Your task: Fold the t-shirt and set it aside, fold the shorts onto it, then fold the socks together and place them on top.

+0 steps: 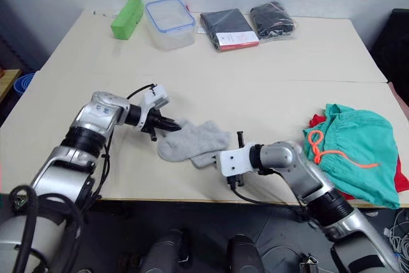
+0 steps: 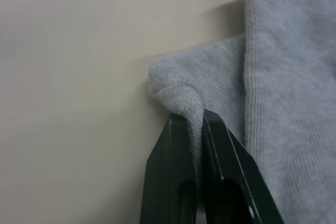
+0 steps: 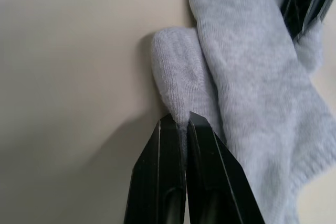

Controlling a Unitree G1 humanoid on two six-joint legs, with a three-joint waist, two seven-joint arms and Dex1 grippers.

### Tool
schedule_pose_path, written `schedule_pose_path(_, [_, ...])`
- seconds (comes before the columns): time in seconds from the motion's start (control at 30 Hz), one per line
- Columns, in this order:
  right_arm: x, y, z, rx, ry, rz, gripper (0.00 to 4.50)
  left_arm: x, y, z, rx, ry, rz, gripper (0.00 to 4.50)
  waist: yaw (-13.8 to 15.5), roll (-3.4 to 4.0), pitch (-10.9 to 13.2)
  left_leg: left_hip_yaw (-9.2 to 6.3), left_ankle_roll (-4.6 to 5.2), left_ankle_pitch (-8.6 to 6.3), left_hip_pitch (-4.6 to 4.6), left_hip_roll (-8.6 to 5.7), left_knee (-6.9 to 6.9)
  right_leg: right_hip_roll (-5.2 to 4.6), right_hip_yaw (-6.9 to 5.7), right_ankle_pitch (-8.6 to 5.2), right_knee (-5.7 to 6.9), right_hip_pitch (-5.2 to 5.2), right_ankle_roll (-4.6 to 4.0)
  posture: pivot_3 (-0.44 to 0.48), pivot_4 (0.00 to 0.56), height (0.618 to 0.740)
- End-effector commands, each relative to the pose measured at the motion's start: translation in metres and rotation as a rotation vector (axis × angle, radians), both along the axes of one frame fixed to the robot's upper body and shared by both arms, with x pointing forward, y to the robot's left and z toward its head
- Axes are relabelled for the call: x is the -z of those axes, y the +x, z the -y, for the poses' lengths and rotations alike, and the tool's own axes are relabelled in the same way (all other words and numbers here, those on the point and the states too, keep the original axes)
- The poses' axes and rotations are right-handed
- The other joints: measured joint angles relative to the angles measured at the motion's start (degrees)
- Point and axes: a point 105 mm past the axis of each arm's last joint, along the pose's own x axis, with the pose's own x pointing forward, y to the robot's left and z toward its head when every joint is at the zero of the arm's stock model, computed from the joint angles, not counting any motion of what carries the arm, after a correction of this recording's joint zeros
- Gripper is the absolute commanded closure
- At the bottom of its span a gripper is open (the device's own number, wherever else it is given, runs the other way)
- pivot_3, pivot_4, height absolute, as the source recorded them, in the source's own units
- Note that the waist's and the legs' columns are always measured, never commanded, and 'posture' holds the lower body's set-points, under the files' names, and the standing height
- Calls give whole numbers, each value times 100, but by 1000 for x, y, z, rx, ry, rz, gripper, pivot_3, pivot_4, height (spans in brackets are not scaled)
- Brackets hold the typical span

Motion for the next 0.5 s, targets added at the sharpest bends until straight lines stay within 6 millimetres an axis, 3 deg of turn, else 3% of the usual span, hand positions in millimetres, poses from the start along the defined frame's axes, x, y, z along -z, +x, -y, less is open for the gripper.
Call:
schedule_pose_path(0.03, [-15,-1,11,-117,-12,65,4500,5,-24,-4,-43,10,-67,4482,-43,1,0,1,-1,-1,10,2,-5,1,12,0,-5,8,0,0,150,740])
schedule_pose_path(0.23, [-13,6,24,-202,-65,93,4500,8,-64,1,-107,-20,-109,4482,-54,1,0,-10,-7,-6,17,7,-4,3,38,-1,-8,20,-2,0,150,740])
schedule_pose_path(0.43, [-6,11,27,-237,-93,84,4500,15,-67,-1,-270,-31,-80,4482,3,2,1,-15,-4,-8,16,7,8,2,37,-1,-16,30,-2,0,150,740])
schedule_pose_path(0.5, [-8,13,27,-224,-86,71,4012,15,-68,-4,-293,-43,-83,3946,9,2,1,-16,-4,-7,16,8,9,3,35,-1,-15,30,-2,0,150,740])
